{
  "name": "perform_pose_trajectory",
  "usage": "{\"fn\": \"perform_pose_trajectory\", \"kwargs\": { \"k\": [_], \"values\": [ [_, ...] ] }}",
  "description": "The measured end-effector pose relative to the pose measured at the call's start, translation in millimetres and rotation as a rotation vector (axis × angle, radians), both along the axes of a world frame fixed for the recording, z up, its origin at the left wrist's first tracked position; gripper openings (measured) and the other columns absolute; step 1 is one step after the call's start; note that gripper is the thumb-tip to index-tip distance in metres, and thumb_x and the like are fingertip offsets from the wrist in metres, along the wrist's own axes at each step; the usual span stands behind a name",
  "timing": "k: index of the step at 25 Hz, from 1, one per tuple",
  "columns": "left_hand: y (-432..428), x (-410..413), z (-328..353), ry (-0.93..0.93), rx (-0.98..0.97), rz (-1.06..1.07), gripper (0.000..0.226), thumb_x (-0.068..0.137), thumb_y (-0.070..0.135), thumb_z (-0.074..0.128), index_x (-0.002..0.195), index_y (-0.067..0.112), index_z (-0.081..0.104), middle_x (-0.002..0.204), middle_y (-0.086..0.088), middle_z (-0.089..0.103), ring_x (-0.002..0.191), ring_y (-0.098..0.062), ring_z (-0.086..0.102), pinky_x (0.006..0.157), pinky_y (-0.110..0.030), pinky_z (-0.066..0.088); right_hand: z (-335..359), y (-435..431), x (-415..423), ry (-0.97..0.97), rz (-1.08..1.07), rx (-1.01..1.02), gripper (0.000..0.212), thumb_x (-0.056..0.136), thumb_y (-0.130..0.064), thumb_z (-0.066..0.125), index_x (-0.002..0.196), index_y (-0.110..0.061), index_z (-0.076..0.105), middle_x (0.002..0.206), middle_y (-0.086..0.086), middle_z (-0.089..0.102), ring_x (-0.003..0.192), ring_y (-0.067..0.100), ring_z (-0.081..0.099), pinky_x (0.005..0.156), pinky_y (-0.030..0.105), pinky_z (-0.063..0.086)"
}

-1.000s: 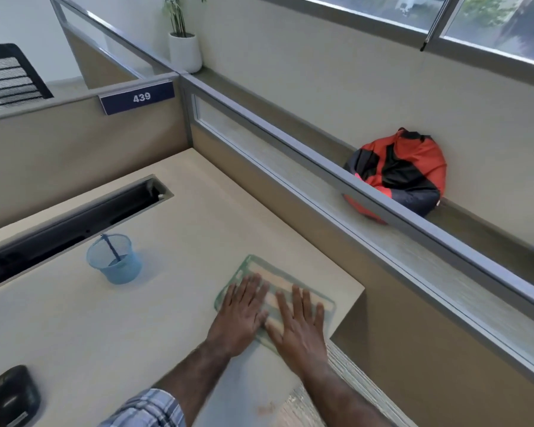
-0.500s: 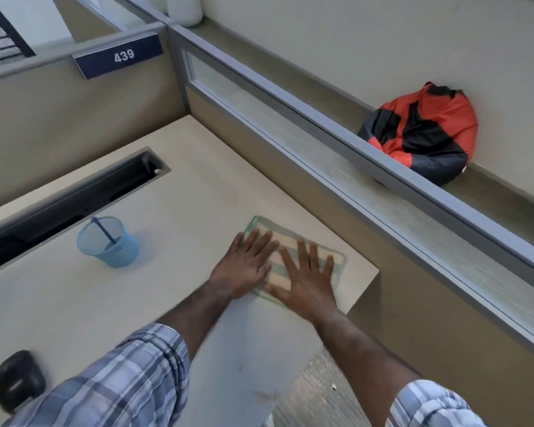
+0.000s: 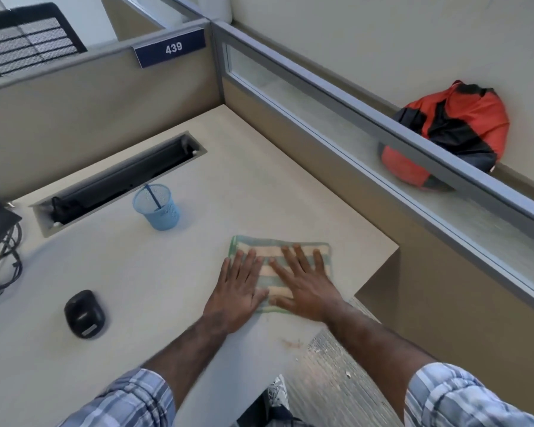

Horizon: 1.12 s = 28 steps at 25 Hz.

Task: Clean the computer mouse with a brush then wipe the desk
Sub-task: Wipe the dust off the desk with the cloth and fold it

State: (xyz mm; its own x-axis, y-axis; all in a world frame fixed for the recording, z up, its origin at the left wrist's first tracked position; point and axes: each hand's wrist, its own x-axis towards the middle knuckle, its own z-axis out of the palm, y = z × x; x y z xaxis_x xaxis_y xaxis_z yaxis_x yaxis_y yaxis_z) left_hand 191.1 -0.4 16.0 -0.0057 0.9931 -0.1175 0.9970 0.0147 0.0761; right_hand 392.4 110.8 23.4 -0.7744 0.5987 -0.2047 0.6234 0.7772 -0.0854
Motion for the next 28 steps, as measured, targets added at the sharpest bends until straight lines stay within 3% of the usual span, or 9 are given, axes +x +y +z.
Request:
{"fn": "perform_pose_trajectory", "kwargs": {
  "k": [6, 10, 13, 15, 17, 19, 20, 24, 28],
  "values": [
    [-84, 28, 3, -0.024, 0.021, 0.048, 0.084, 0.101, 0.067, 0.022, 0.16, 0.008, 0.027, 0.168, -0.017, 0.02, 0.155, -0.038, 0.019, 0.121, -0.052, 0.018, 0, -79, 19, 0.023, 0.048, 0.007, 0.065, 0.103, -0.065, 0.015, 0.157, -0.044, -0.014, 0.168, -0.005, -0.017, 0.153, 0.02, -0.023, 0.12, 0.058, -0.013],
    [-132, 40, 1, -0.046, -0.022, -0.041, 0.091, 0.098, 0.078, 0.016, 0.165, 0.018, 0.0, 0.172, -0.013, -0.003, 0.159, -0.033, -0.003, 0.128, -0.05, 0.01, 0, -118, 48, 0.013, 0.063, 0.019, 0.06, 0.106, -0.059, 0.018, 0.157, -0.046, -0.011, 0.167, -0.011, -0.016, 0.153, 0.015, -0.022, 0.12, 0.055, -0.014],
    [-158, 49, 10, -0.071, -0.009, -0.154, 0.08, 0.099, 0.066, 0.039, 0.161, 0.018, 0.026, 0.161, -0.011, 0.034, 0.149, -0.032, 0.032, 0.115, -0.049, 0.04, 5, -142, 72, -0.039, 0.121, 0.004, 0.062, 0.106, -0.054, 0.027, 0.159, -0.044, -0.004, 0.168, -0.012, -0.012, 0.154, 0.018, -0.018, 0.121, 0.054, -0.013],
    [-167, 62, 13, -0.123, 0.032, -0.225, 0.068, 0.096, 0.052, 0.047, 0.154, 0.018, 0.039, 0.149, -0.006, 0.047, 0.134, -0.028, 0.048, 0.104, -0.042, 0.048, 6, -158, 93, -0.035, 0.144, 0.002, 0.061, 0.106, -0.051, 0.032, 0.161, -0.04, 0.007, 0.169, -0.01, -0.003, 0.155, 0.02, -0.011, 0.122, 0.052, -0.007],
    [-173, 82, 14, -0.13, 0.046, -0.354, 0.055, 0.095, 0.038, 0.05, 0.147, 0.017, 0.048, 0.142, -0.003, 0.054, 0.125, -0.025, 0.056, 0.099, -0.039, 0.051, 11, -171, 121, -0.013, 0.199, -0.004, 0.056, 0.104, -0.049, 0.04, 0.157, -0.034, 0.03, 0.167, -0.007, 0.022, 0.155, 0.019, 0.012, 0.124, 0.048, 0.014],
    [-178, 105, 8, -0.048, 0.063, -0.554, 0.041, 0.093, 0.021, 0.049, 0.133, 0.016, 0.058, 0.132, -0.003, 0.061, 0.115, -0.024, 0.062, 0.092, -0.038, 0.053, 15, -183, 150, -0.01, 0.236, -0.045, 0.047, 0.098, -0.045, 0.055, 0.141, -0.028, 0.055, 0.149, -0.004, 0.054, 0.14, 0.015, 0.046, 0.112, 0.037, 0.043],
    [-177, 113, 9, -0.011, 0.061, -0.609, 0.038, 0.091, 0.017, 0.047, 0.127, 0.016, 0.06, 0.128, -0.003, 0.064, 0.111, -0.023, 0.064, 0.089, -0.037, 0.054, 19, -184, 161, -0.013, 0.21, -0.075, 0.043, 0.096, -0.042, 0.057, 0.136, -0.025, 0.061, 0.143, -0.002, 0.06, 0.134, 0.015, 0.054, 0.108, 0.034, 0.047],
    [-132, 120, 36, -0.009, 0.227, -0.55, 0.032, 0.092, 0.015, 0.046, 0.119, 0.018, 0.064, 0.114, -0.002, 0.068, 0.101, -0.022, 0.066, 0.087, -0.036, 0.054, 53, -155, 166, 0.002, 0.087, 0.083, 0.047, 0.098, -0.039, 0.047, 0.138, -0.019, 0.059, 0.148, 0.004, 0.055, 0.138, 0.02, 0.05, 0.113, 0.04, 0.042],
    [-55, 86, 74, -0.001, 0.403, -0.386, 0.03, 0.094, 0.013, 0.05, 0.119, 0.018, 0.066, 0.125, -0.007, 0.068, 0.119, -0.03, 0.062, 0.104, -0.044, 0.048, 81, -102, 127, 0.056, -0.067, 0.273, 0.053, 0.099, -0.043, 0.042, 0.142, -0.015, 0.057, 0.15, 0.009, 0.052, 0.136, 0.029, 0.052, 0.11, 0.053, 0.042]
  ]
}}
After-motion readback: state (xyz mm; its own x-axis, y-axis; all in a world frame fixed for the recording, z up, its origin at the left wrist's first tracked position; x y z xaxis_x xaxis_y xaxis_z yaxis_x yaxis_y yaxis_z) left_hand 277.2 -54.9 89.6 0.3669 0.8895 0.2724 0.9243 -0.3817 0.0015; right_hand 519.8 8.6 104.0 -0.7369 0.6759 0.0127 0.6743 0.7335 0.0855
